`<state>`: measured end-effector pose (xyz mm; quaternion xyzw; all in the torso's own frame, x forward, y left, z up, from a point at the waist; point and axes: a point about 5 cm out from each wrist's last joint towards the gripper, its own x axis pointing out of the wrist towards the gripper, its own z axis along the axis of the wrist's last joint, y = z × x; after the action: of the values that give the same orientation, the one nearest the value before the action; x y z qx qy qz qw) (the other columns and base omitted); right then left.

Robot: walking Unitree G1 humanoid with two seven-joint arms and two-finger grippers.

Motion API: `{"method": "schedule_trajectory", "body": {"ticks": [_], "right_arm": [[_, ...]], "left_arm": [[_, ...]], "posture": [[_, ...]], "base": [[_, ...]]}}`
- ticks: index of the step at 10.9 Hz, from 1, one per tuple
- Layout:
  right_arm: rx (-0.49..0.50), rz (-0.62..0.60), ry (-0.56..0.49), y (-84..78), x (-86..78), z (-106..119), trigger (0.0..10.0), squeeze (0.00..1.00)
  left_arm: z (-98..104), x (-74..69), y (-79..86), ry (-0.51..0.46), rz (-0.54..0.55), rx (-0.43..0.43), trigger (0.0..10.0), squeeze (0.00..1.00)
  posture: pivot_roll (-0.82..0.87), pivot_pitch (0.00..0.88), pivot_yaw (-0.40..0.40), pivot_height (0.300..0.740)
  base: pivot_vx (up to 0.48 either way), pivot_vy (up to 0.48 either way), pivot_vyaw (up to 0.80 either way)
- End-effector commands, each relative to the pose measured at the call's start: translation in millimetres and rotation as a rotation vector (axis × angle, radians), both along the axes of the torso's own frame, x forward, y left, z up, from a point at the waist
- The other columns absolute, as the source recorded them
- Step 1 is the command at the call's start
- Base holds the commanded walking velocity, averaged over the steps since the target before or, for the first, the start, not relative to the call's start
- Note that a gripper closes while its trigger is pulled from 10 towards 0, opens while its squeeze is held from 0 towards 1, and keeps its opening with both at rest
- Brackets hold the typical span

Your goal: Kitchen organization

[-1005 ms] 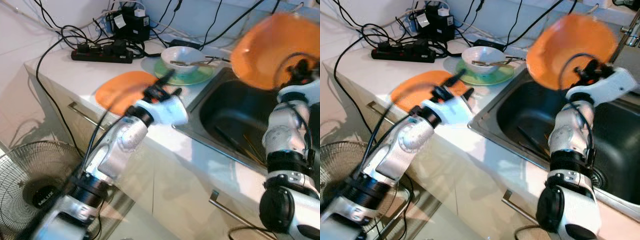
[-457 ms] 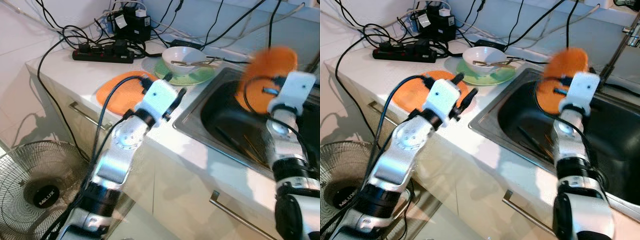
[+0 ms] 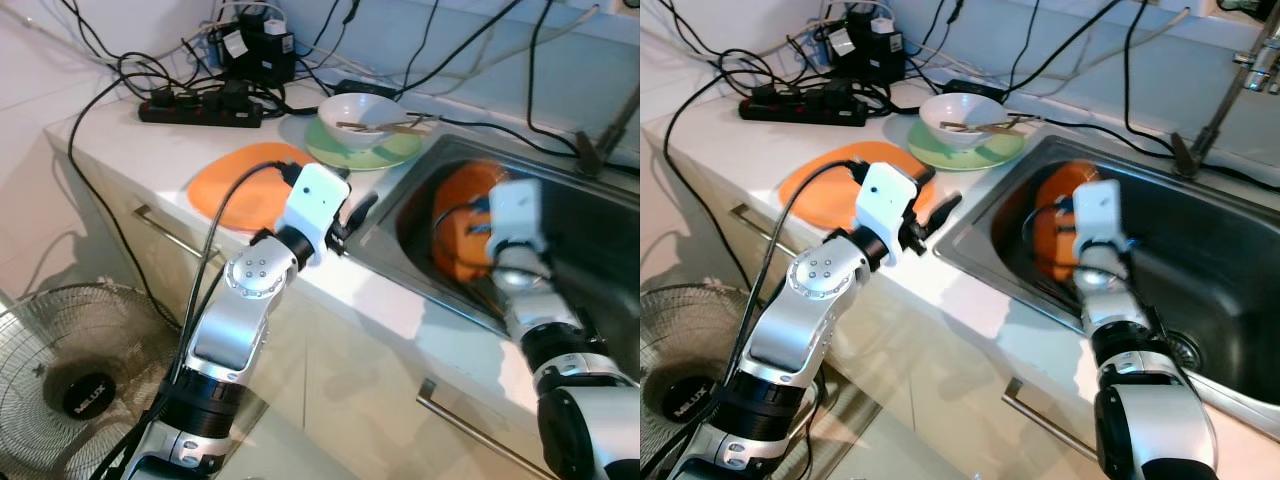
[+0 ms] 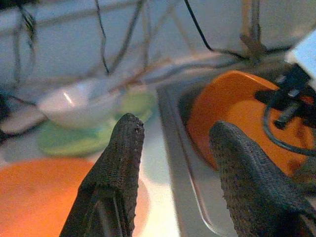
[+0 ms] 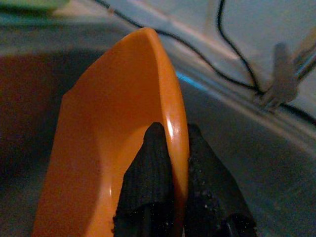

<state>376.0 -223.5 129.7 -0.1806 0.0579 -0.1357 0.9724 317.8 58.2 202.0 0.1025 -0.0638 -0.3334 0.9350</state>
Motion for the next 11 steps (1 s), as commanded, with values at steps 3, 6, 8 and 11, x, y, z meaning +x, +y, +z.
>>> {"method": "schedule_trajectory", "body": {"ticks": [3, 6, 8, 11], "right_arm": [[-0.003, 0.057, 0.041, 6.4, 8.2, 7, 10.0, 0.0], [0.014, 0.113, 0.089, 15.7, 10.0, 3, 10.0, 0.0], [0.019, 0.133, 0.094, 21.0, 11.2, 3, 10.0, 0.0], [0.037, 0.163, 0.11, 27.7, 11.4, -1, 10.0, 0.0]], "left_arm": [[-15, -12.8, -7.2, 0.129, -0.1, 0.026, 10.0, 0.0], [-24, -20.9, -10.0, 0.225, -0.152, 0.049, 10.0, 0.0], [-25, -21.9, -10.8, 0.239, -0.158, 0.058, 10.0, 0.0], [-27, -22.7, -9.9, 0.259, -0.151, 0.064, 10.0, 0.0]], "posture": [[0.24, 0.001, -0.045, 0.74], [0.24, 0.01, -0.046, 0.74], [0.25, 0.009, -0.047, 0.74], [0.25, 0.009, -0.05, 0.74]], "base": [[0.0, 0.0, 0.0], [0.0, 0.0, 0.0], [0.0, 0.0, 0.0], [0.0, 0.0, 0.0]]}}
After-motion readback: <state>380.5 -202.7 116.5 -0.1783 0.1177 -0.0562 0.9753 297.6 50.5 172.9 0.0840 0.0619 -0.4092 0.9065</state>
